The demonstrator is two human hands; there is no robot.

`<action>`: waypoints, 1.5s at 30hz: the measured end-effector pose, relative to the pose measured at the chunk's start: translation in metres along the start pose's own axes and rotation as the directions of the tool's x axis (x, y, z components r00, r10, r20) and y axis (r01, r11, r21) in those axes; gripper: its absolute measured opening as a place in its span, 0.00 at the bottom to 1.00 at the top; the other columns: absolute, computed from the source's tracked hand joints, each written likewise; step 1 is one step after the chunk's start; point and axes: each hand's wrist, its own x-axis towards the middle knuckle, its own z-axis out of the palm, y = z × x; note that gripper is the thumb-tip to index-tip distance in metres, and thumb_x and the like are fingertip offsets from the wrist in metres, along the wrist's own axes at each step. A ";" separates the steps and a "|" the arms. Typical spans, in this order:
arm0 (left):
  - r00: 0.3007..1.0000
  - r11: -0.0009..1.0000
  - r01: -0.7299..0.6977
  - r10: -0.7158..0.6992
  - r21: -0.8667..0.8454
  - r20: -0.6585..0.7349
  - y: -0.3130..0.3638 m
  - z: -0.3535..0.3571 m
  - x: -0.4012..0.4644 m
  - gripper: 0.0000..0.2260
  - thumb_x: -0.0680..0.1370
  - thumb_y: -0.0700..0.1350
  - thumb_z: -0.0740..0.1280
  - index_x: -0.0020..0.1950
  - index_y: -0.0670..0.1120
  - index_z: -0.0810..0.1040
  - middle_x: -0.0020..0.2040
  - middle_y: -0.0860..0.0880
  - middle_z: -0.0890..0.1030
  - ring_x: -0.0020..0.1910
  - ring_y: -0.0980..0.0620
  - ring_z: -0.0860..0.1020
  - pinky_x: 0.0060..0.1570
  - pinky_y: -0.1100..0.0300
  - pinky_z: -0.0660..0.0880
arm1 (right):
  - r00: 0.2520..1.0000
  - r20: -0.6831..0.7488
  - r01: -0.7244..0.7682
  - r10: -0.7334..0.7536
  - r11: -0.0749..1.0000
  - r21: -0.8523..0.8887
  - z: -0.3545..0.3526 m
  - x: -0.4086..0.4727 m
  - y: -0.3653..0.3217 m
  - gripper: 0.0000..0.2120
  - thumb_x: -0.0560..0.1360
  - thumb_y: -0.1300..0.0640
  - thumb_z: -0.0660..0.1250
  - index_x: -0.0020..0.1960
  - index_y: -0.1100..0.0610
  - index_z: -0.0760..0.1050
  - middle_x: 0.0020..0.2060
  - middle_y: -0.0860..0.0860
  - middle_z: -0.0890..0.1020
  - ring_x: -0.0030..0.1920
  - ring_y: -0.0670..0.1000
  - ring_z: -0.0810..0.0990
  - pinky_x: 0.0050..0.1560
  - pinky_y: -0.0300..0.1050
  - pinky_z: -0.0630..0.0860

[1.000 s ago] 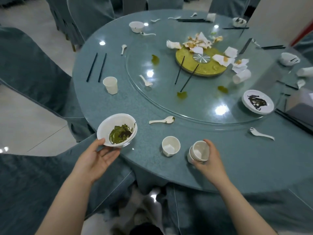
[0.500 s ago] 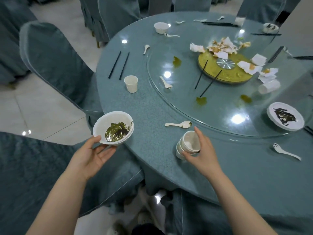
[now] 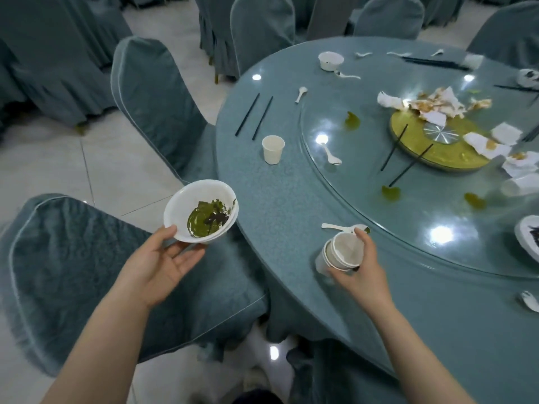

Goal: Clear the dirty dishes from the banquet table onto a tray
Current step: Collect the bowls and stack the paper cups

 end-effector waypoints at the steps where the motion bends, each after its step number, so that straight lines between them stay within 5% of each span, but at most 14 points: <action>1: 1.000 1.000 -0.018 0.019 -0.015 0.008 0.007 -0.006 -0.005 0.20 0.79 0.44 0.61 0.71 0.44 0.67 0.55 0.39 0.80 0.44 0.44 0.84 0.36 0.55 0.82 | 1.000 0.001 0.019 -0.019 1.000 0.020 0.007 0.002 -0.010 0.42 0.61 0.53 0.79 0.62 0.30 0.58 0.53 0.24 0.70 0.52 0.37 0.73 0.51 0.35 0.67; 4: 0.998 0.997 -0.067 0.067 -0.047 0.014 0.025 -0.026 -0.017 0.19 0.79 0.44 0.60 0.71 0.44 0.67 0.59 0.38 0.78 0.46 0.43 0.84 0.38 0.55 0.82 | 0.998 0.026 0.052 -0.054 0.997 0.056 0.025 0.007 -0.033 0.42 0.60 0.56 0.80 0.62 0.36 0.59 0.54 0.30 0.72 0.54 0.41 0.75 0.52 0.38 0.69; 9: 0.988 0.978 -0.154 0.156 -0.138 0.008 0.070 -0.084 -0.050 0.19 0.77 0.45 0.62 0.68 0.45 0.70 0.59 0.39 0.79 0.53 0.41 0.82 0.40 0.54 0.82 | 0.989 0.060 0.128 -0.139 0.980 0.151 0.069 -0.001 -0.083 0.42 0.60 0.57 0.81 0.64 0.40 0.60 0.56 0.28 0.70 0.55 0.31 0.72 0.52 0.33 0.69; 14: 0.968 0.951 -0.252 0.250 -0.182 -0.033 0.113 -0.161 -0.094 0.23 0.69 0.45 0.67 0.64 0.45 0.72 0.52 0.41 0.82 0.50 0.42 0.83 0.40 0.53 0.82 | 0.974 0.075 0.189 -0.214 0.950 0.250 0.133 -0.027 -0.153 0.39 0.61 0.65 0.79 0.64 0.44 0.63 0.59 0.44 0.72 0.57 0.43 0.75 0.55 0.39 0.73; 21: 0.947 0.922 -0.322 0.314 -0.215 -0.073 0.170 -0.274 -0.141 0.20 0.73 0.44 0.66 0.64 0.44 0.73 0.55 0.38 0.80 0.49 0.39 0.83 0.40 0.52 0.81 | 0.944 0.031 0.302 -0.328 0.898 0.321 0.226 -0.068 -0.261 0.36 0.61 0.56 0.79 0.57 0.31 0.64 0.55 0.33 0.74 0.56 0.43 0.77 0.55 0.45 0.74; 28: 0.938 0.908 -0.345 0.323 -0.238 -0.125 0.217 -0.367 -0.160 0.18 0.73 0.45 0.66 0.63 0.45 0.73 0.52 0.40 0.81 0.50 0.39 0.83 0.41 0.50 0.81 | 0.951 -0.005 0.287 -0.308 0.879 0.381 0.297 -0.096 -0.325 0.34 0.63 0.56 0.79 0.60 0.33 0.66 0.53 0.33 0.77 0.51 0.36 0.78 0.50 0.38 0.73; 40: 0.932 0.919 -0.342 0.306 -0.197 -0.194 0.314 -0.443 -0.078 0.15 0.79 0.45 0.61 0.66 0.45 0.70 0.54 0.37 0.82 0.51 0.39 0.82 0.40 0.51 0.81 | 0.976 -0.019 0.208 -0.217 0.902 0.378 0.407 -0.027 -0.382 0.35 0.66 0.57 0.77 0.68 0.46 0.65 0.53 0.34 0.76 0.50 0.30 0.76 0.51 0.36 0.71; 45: 0.935 0.930 -0.331 0.300 -0.158 -0.191 0.388 -0.443 0.001 0.16 0.79 0.44 0.61 0.67 0.45 0.70 0.57 0.36 0.80 0.52 0.39 0.82 0.41 0.50 0.81 | 0.990 -0.069 0.140 -0.123 0.924 0.355 0.453 0.044 -0.395 0.32 0.64 0.57 0.78 0.62 0.40 0.68 0.49 0.32 0.78 0.48 0.30 0.77 0.51 0.39 0.72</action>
